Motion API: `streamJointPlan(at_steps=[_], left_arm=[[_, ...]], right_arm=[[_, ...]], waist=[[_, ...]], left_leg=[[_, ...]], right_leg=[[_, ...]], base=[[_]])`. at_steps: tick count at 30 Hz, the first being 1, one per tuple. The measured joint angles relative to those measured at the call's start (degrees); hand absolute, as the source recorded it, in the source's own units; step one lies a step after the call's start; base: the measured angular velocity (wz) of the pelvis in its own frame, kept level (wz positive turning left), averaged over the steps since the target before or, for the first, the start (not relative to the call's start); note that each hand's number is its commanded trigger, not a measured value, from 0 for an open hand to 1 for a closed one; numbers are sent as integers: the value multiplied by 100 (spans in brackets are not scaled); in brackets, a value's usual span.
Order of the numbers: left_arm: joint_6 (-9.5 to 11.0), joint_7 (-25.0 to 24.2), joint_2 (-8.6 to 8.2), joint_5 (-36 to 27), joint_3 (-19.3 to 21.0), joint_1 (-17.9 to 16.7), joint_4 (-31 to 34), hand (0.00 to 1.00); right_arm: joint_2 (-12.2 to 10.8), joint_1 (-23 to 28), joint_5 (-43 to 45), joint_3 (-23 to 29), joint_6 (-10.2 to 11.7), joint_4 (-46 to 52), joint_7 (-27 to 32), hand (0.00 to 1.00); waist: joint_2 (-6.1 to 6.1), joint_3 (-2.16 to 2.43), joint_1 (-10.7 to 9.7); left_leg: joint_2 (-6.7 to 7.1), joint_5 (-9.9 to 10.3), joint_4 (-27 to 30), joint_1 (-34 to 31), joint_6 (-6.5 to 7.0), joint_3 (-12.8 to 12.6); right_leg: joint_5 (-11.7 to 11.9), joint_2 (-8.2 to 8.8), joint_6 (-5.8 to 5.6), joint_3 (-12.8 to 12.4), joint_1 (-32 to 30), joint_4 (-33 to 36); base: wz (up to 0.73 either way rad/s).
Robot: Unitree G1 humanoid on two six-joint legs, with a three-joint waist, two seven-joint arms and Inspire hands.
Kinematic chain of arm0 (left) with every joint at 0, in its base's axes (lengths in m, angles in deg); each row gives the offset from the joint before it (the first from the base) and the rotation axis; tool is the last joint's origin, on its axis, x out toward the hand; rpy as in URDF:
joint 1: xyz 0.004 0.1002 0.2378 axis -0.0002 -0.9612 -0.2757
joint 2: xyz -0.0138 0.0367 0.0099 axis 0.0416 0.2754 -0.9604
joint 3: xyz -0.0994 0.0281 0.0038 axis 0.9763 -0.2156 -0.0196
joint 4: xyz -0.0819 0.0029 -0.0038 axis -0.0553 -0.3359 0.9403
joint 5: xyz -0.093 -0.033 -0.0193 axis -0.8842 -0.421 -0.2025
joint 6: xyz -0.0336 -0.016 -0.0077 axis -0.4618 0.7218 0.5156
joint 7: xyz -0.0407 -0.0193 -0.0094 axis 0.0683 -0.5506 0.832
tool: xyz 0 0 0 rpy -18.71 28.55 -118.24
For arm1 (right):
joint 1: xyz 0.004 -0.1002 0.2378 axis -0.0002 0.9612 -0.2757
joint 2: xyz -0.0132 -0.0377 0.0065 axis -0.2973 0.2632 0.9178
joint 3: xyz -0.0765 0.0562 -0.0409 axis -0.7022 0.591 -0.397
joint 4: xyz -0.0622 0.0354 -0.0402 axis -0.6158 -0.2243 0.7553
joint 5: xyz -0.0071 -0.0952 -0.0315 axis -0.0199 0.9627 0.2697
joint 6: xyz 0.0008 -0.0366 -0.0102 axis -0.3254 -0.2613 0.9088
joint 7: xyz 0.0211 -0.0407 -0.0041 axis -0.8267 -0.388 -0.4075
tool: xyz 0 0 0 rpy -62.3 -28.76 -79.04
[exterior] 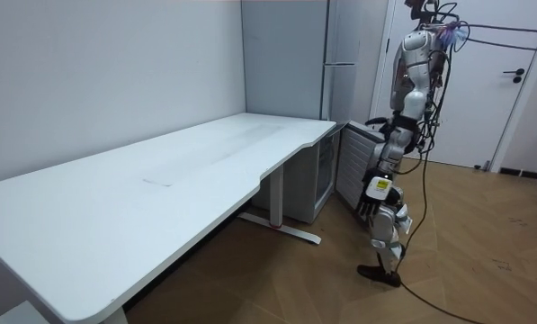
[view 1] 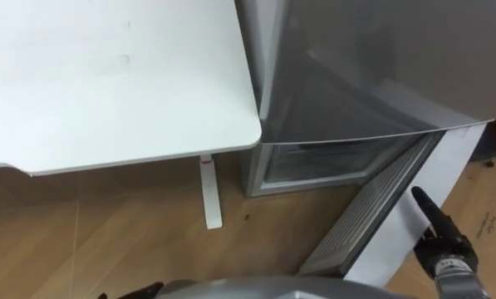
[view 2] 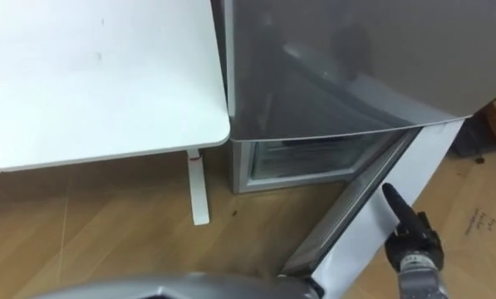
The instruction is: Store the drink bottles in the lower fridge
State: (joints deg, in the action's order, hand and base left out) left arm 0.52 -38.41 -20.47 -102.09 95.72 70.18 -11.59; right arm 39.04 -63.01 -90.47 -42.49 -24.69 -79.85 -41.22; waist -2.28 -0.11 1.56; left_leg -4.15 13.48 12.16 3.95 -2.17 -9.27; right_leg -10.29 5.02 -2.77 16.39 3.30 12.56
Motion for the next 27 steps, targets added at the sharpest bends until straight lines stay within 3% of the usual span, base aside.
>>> streamJointPlan(at_steps=[7, 12, 15, 21, 24, 27], left_arm=[[3, 101, 3, -211, -414, -16, 25, 0], [91, 161, 11, -219, -728, -14, 92, 0], [95, 172, 11, -218, -755, -22, 115, 0], [131, 170, 11, -208, -752, -102, 98, 0], [142, 166, 13, -216, -755, -131, 83, 0], [160, 160, 15, -209, -760, -141, -12, 0]], right_arm=[[-134, 67, -318, -438, 541, -168, -158, 0], [-128, 422, -997, -907, 1118, 53, -52, 0], [-87, 497, -1144, -1116, 1308, 75, -38, 0], [14, 515, -1161, -1530, 1578, 78, 145, 0], [49, 515, -1157, -1588, 1590, 78, 176, 0], [63, 515, -1162, -1627, 1610, 78, 200, 0]], waist=[[56, -9, 112], [54, -14, 510], [50, -16, 620], [32, -39, 686], [19, -81, 705], [15, -85, 714]], left_leg=[[-32, -5, -47, -33, -14, 15], [-30, -11, -45, -131, -20, 54], [-29, -11, -44, -149, -20, 60], [-19, -12, -16, -194, -18, 140], [-22, -11, 53, -257, -18, 193], [-22, -12, 68, -276, -18, 208]], right_leg=[[47, -46, 29, 38, 18, -95], [60, -50, 34, 51, -63, -100], [61, -50, 34, 44, -82, -92], [67, -51, 34, 85, -75, -89], [70, -51, 38, 131, -77, -90], [71, -50, 41, 145, -83, -95]], base=[[1], [0], [0], [5], [11], [2]])
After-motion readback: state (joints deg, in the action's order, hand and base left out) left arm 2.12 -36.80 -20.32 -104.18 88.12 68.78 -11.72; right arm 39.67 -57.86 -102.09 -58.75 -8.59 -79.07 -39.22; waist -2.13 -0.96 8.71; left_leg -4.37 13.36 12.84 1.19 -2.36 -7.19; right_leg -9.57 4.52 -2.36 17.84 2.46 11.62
